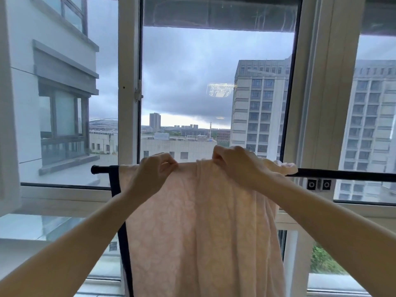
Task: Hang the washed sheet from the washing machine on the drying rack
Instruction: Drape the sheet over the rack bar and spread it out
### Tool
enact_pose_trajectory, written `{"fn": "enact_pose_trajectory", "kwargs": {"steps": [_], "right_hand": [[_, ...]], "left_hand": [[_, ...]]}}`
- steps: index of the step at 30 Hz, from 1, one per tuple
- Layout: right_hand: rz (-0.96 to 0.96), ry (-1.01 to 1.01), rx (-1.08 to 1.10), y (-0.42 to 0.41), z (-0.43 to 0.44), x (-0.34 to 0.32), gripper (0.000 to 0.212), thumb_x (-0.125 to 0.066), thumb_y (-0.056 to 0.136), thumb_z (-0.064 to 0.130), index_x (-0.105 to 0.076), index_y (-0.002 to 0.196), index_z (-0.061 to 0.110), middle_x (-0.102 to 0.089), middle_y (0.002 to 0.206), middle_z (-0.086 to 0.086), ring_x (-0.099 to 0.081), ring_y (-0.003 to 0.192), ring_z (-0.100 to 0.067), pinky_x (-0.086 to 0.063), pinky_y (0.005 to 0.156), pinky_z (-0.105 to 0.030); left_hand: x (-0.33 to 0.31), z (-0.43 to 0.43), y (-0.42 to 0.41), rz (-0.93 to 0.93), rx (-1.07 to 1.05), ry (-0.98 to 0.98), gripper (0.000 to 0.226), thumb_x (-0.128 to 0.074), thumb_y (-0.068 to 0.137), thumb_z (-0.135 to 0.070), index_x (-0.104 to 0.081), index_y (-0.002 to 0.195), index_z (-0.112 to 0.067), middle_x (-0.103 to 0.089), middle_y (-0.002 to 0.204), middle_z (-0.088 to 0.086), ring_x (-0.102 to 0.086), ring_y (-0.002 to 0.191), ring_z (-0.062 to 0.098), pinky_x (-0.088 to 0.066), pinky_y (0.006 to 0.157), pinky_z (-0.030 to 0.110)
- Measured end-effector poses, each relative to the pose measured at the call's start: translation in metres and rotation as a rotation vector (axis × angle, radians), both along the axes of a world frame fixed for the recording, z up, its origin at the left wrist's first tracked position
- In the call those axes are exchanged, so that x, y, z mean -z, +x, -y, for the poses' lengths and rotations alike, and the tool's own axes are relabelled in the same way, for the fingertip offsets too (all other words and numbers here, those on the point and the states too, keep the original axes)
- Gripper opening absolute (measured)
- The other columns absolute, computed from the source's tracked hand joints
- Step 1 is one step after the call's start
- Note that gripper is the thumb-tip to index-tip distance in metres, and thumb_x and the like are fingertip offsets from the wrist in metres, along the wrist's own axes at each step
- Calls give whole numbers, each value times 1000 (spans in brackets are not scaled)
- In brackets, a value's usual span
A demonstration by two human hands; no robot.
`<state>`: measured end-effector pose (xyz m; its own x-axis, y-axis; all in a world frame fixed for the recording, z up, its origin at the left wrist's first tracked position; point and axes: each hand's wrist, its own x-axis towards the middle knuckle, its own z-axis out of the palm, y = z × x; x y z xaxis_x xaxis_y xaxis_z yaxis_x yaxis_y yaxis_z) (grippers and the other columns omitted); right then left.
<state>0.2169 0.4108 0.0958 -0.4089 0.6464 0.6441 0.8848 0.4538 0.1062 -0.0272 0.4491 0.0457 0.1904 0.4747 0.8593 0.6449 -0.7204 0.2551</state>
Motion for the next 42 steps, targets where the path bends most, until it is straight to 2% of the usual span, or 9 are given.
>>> {"fn": "enact_pose_trajectory", "kwargs": {"steps": [5,9,12,19,24,30,33,37,42], "right_hand": [[-59,-12,89,26,5,-8,14,-49,96,8,-53,98,20,-61,79,4,-59,67,-10,-55,68,-32],[-94,-24,134,53,10,-12,14,-43,99,10,-55,101,17,-64,85,-1,-61,71,-14,-56,73,-35],[-137,-11,153,69,10,-14,13,-43,100,12,-56,103,16,-65,87,-4,-62,73,-15,-56,75,-35],[-237,-5,220,106,17,-17,11,-44,100,15,-56,100,14,-63,83,-5,-62,73,-19,-54,71,-34],[-236,13,208,119,23,-16,11,-51,97,16,-61,97,11,-61,77,1,-59,67,-10,-49,68,-22],[-218,-55,185,86,22,-18,11,-55,92,13,-64,99,13,-68,88,-2,-66,77,-16,-57,78,-35],[-220,-93,128,57,25,-15,21,-52,90,10,-62,108,14,-68,100,0,-65,83,-14,-57,81,-32],[-83,-68,1,17,23,-2,38,-54,91,18,-51,129,22,-58,123,3,-52,114,-14,-47,97,-33],[49,-44,58,-1,13,11,40,-55,92,38,-49,127,21,-61,116,1,-56,108,-17,-44,99,-38]], "left_hand": [[-1,-4,-16,-15,-65,2,4,-69,86,-13,-71,90,-12,-68,76,-7,-59,70,-7,-46,69,9],[-2,-4,-37,-11,-116,-27,5,-67,87,-14,-71,89,-11,-67,73,-6,-60,69,-2,-48,69,17],[-4,-2,-42,-27,-134,-33,4,-66,88,-11,-70,88,-10,-66,74,-4,-58,69,-3,-40,66,8],[-8,-8,-43,-42,-198,-56,5,-65,88,-5,-69,90,-5,-64,71,-1,-58,64,1,-39,61,8],[-11,-6,-27,-50,-232,-91,10,-62,88,-4,-68,92,-12,-69,83,-1,-64,71,11,-58,69,32],[-19,11,36,-80,30,-98,26,-66,87,-10,-65,113,-13,-64,107,-6,-62,94,8,-53,83,21],[-22,11,53,-104,71,-57,16,-69,86,-14,-71,102,-12,-70,97,-2,-65,81,4,-54,78,19],[-15,6,56,-65,69,-3,13,-72,84,-13,-74,96,-12,-69,88,-3,-63,73,2,-54,75,17],[-10,1,38,-56,44,48,11,-76,79,-14,-76,91,-14,-70,80,-6,-56,74,-3,-45,73,12]]}}
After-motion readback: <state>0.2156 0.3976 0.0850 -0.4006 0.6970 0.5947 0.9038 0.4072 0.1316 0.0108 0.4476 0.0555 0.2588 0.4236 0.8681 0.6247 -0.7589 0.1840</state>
